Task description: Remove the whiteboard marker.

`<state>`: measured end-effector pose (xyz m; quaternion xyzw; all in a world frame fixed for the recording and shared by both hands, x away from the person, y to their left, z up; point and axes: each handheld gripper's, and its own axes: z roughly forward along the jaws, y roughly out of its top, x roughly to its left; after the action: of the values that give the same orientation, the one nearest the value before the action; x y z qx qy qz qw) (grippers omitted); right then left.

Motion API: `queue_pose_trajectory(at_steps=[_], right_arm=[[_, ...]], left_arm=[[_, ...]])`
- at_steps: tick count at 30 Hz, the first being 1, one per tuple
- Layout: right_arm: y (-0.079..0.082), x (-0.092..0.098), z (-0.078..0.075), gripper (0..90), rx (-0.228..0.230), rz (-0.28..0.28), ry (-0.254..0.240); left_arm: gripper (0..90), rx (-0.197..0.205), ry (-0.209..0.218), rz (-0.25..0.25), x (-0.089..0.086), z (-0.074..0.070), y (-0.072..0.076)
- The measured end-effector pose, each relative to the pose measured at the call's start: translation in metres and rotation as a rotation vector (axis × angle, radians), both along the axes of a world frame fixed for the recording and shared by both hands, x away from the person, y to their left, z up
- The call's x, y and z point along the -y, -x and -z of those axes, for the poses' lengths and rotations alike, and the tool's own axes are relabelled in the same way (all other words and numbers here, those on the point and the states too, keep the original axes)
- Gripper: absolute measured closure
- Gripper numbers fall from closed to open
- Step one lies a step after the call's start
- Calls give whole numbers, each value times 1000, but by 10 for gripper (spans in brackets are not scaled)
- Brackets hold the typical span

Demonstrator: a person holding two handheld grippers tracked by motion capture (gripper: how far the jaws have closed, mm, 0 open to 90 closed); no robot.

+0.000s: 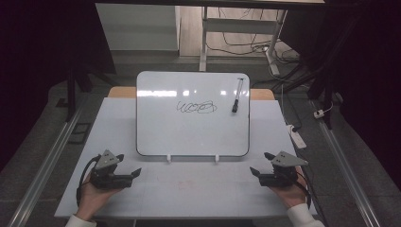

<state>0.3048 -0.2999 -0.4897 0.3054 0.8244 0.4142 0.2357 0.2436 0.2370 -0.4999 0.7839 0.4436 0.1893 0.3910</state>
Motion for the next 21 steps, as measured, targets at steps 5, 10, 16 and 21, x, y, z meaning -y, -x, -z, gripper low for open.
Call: queue_pose_trajectory(at_steps=[5, 10, 16, 21], right_arm=[[2, 1, 0, 200, 16, 5, -15], [2, -1, 0, 203, 14, -3, -19], [3, -7, -3, 232, 11, 3, -16], [3, -14, -13, 249, 16, 18, -38]], left_arm=[[164, -3, 0, -8, -1, 0, 0], [167, -7, 4, -9, -1, -1, -4], [168, -11, -13, -5, 0, 0, -13], [172, -32, -13, -3, -2, 3, -16]])
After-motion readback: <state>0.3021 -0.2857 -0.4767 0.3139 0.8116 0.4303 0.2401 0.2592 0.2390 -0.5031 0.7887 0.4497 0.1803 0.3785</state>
